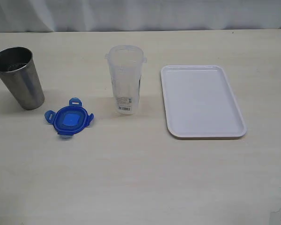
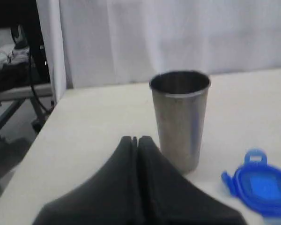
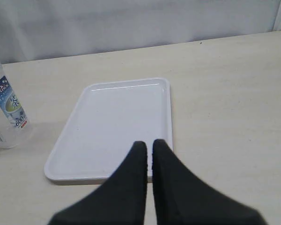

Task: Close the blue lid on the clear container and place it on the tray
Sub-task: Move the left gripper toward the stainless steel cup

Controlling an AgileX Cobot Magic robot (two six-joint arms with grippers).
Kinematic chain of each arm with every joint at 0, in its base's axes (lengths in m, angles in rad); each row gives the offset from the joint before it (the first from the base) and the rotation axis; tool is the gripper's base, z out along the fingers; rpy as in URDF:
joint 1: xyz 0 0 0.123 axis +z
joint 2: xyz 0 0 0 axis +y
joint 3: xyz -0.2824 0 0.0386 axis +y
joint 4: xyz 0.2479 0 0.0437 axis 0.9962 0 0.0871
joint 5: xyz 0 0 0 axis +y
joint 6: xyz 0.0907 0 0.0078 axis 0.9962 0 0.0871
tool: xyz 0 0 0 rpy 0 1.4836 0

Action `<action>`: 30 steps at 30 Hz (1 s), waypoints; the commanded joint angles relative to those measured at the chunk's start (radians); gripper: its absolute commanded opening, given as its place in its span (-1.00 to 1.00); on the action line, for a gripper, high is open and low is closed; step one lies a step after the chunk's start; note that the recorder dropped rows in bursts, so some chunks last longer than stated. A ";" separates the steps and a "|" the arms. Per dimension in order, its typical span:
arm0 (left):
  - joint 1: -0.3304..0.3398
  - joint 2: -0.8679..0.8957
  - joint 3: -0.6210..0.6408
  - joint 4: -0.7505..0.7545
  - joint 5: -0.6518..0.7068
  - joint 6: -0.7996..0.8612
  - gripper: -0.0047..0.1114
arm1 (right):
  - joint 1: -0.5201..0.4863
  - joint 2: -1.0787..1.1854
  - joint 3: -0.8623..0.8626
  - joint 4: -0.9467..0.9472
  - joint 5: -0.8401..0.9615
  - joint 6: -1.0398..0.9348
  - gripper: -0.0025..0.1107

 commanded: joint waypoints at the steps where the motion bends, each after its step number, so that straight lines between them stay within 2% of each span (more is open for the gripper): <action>1: 0.002 -0.004 0.004 -0.015 -0.237 -0.005 -0.92 | -0.007 -0.005 0.004 0.001 -0.003 -0.002 -0.88; 9: 0.002 -0.004 0.004 -0.013 -0.517 -0.049 -0.92 | -0.007 -0.005 0.004 0.001 -0.003 -0.002 -0.88; 14: 0.002 -0.004 0.004 -0.013 -0.581 -0.174 -0.91 | -0.007 -0.005 0.004 0.001 -0.003 -0.002 -0.88; 16: 0.002 -0.004 0.004 -0.005 -0.582 -0.192 -0.73 | -0.007 -0.005 0.004 0.001 -0.003 -0.002 -0.88; 17: 0.002 -0.004 0.004 -0.005 -0.586 -0.192 -0.42 | -0.007 -0.005 0.004 0.001 -0.003 -0.002 -0.88; 18: 0.002 -0.004 0.004 -0.005 -0.596 -0.194 -0.21 | -0.007 -0.005 0.004 0.001 -0.003 -0.002 -0.88; 19: 0.002 -0.004 0.004 -0.005 -0.620 -0.192 0.28 | -0.007 -0.005 0.004 0.001 -0.003 -0.002 -0.88; 20: 0.002 -0.004 0.004 -0.001 -0.636 -0.192 0.54 | -0.007 -0.005 0.004 0.001 -0.003 -0.002 -0.88; 21: 0.002 -0.004 0.004 0.004 -0.652 -0.192 0.89 | -0.007 -0.005 0.004 0.001 -0.003 -0.002 -0.88; 25: 0.002 0.057 0.004 0.002 -0.687 -0.194 0.89 | -0.007 -0.005 0.004 0.001 -0.003 -0.002 -0.88; 30: 0.002 0.379 0.004 0.004 -0.849 -0.184 0.89 | -0.007 -0.005 0.004 0.001 -0.003 -0.002 -0.88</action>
